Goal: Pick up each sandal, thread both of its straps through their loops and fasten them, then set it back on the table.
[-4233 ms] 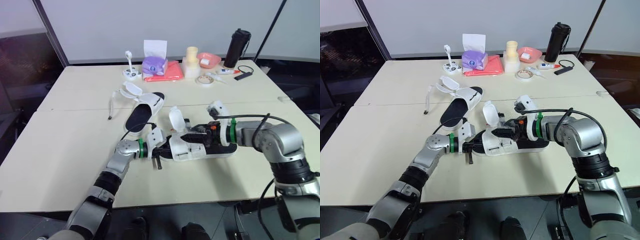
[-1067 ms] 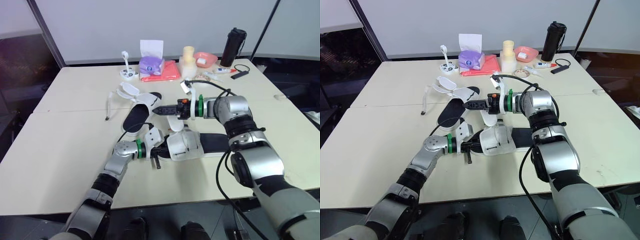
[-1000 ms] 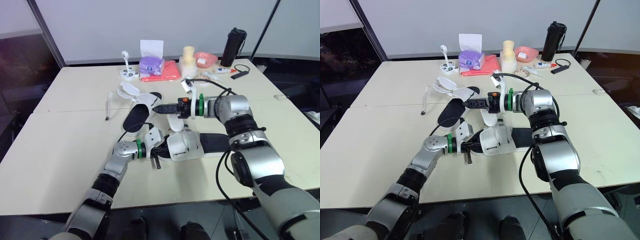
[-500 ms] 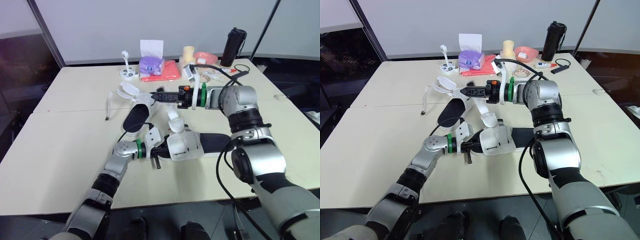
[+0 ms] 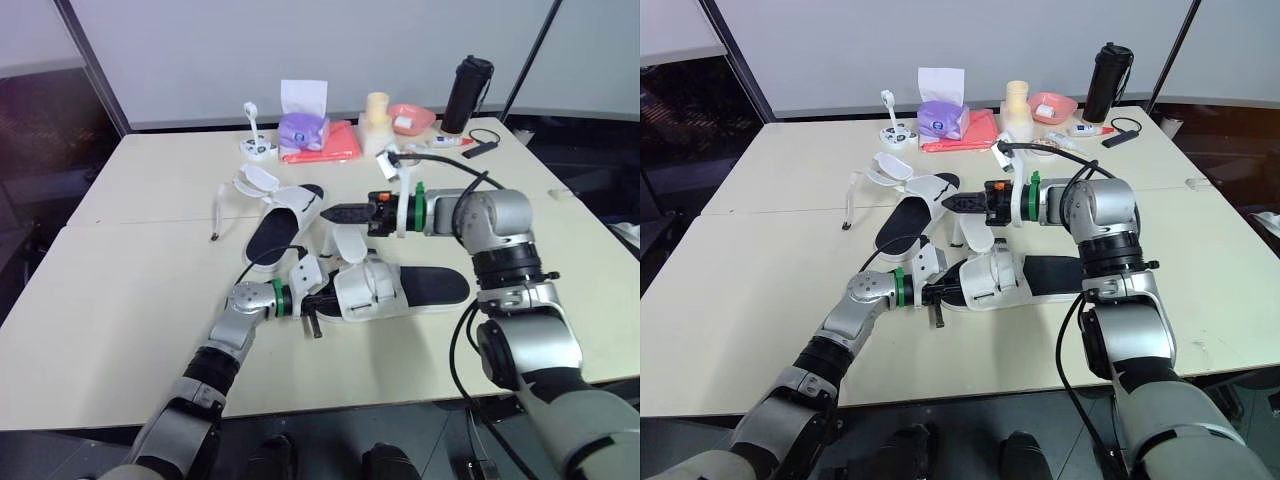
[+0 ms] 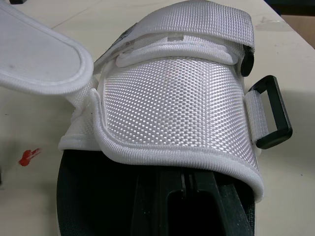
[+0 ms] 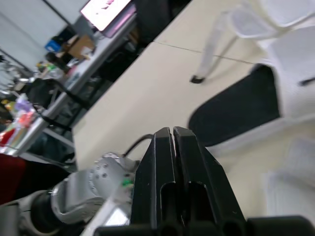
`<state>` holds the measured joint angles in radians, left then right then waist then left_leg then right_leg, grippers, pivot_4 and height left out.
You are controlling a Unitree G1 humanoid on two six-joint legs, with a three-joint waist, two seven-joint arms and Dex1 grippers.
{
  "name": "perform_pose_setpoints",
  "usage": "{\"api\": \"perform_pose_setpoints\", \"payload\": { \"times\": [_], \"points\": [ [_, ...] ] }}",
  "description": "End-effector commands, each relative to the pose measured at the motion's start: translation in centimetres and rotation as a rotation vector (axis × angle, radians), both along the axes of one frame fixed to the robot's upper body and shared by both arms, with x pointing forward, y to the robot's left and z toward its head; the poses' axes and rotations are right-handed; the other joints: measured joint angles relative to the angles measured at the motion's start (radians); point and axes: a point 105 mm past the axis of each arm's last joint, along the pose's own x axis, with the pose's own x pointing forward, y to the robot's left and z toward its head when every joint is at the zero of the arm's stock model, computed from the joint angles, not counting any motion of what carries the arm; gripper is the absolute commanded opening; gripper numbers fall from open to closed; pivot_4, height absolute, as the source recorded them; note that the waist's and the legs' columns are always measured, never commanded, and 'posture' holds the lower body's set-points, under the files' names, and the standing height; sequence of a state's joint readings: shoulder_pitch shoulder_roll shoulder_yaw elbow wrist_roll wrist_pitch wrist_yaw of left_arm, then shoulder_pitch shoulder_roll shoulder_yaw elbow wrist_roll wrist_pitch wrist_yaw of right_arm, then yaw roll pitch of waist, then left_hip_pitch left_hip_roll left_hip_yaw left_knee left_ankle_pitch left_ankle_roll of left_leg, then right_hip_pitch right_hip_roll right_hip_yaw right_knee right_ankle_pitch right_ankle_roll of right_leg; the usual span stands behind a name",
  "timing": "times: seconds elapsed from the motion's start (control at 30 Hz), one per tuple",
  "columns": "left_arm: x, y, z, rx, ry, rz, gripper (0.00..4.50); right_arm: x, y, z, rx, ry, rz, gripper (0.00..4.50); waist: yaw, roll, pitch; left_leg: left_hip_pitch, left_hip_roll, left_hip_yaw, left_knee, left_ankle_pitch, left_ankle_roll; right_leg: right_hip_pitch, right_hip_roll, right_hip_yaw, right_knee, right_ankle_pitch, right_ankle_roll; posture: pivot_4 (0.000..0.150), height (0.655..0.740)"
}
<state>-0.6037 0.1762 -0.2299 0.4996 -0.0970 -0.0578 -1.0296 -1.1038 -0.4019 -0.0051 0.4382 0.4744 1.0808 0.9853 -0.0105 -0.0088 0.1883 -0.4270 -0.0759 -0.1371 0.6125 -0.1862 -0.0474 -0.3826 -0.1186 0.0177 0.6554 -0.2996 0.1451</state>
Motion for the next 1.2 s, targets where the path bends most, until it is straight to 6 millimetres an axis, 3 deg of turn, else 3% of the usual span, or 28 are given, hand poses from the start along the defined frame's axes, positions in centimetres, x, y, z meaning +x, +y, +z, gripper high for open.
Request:
{"api": "perform_pose_setpoints", "payload": {
  "times": [0.03,0.13,0.23,0.37,0.6,0.8,0.97,1.2],
  "points": [
    [-0.6,-0.6,-1.1,0.030,0.032,-0.028,0.00,0.8,-1.1,1.3,-0.022,-0.060,-0.055,0.05,0.000,0.000,0.000,0.000,0.000,0.000,0.000,0.000,0.000,0.000,0.000,0.000,0.000,0.000,0.000,0.150,0.7400],
    [-0.6,-0.7,-1.1,0.029,0.032,-0.028,0.00,1.3,-2.2,1.5,-0.027,-0.068,-0.091,0.94,0.000,0.000,0.000,0.000,0.000,0.000,0.000,0.000,0.000,0.000,0.000,0.000,0.000,0.000,0.000,0.150,0.7400],
    [-0.6,-0.7,-1.1,0.028,0.033,-0.026,0.00,1.6,-2.9,1.3,-0.041,-0.066,-0.120,2.36,0.000,0.000,0.000,0.000,0.000,0.000,0.000,0.000,0.000,0.000,0.000,0.000,0.000,0.000,0.000,0.150,0.7400],
    [-0.7,-0.6,-1.3,0.028,0.037,-0.022,0.00,2.5,-4.3,-0.5,-0.107,-0.017,-0.189,4.43,0.000,0.000,0.000,0.000,0.000,0.000,0.000,0.000,0.000,0.000,0.000,0.000,0.000,0.000,0.000,0.150,0.7400],
    [-0.6,-0.7,-1.3,0.026,0.036,-0.020,0.00,2.4,-3.3,-4.0,-0.188,0.046,-0.146,4.48,-0.001,0.000,0.000,0.000,0.000,0.001,0.000,0.000,0.000,0.000,0.000,0.000,0.000,0.000,0.000,0.150,0.7400],
    [-0.5,-0.6,-1.2,0.026,0.033,-0.013,0.00,1.5,-0.9,-5.5,-0.209,0.076,-0.018,4.48,0.000,0.000,0.000,0.000,0.000,0.000,0.000,0.000,0.000,0.000,0.000,0.000,0.000,0.000,0.000,0.150,0.7400],
    [-0.5,-0.5,-1.2,0.026,0.030,-0.003,0.00,1.2,0.9,-5.3,-0.177,0.046,0.077,4.48,0.000,0.000,0.000,0.000,0.000,0.000,0.000,0.000,0.000,0.000,0.000,0.000,0.000,0.000,0.000,0.150,0.7400],
    [-0.5,-0.6,-1.2,0.018,0.028,0.005,0.00,2.0,1.7,-3.6,-0.075,0.049,0.086,4.48,-0.001,0.000,0.000,0.000,0.000,0.000,0.000,0.000,0.000,0.000,0.000,0.000,0.000,0.000,0.000,0.150,0.7400]
  ]
}}
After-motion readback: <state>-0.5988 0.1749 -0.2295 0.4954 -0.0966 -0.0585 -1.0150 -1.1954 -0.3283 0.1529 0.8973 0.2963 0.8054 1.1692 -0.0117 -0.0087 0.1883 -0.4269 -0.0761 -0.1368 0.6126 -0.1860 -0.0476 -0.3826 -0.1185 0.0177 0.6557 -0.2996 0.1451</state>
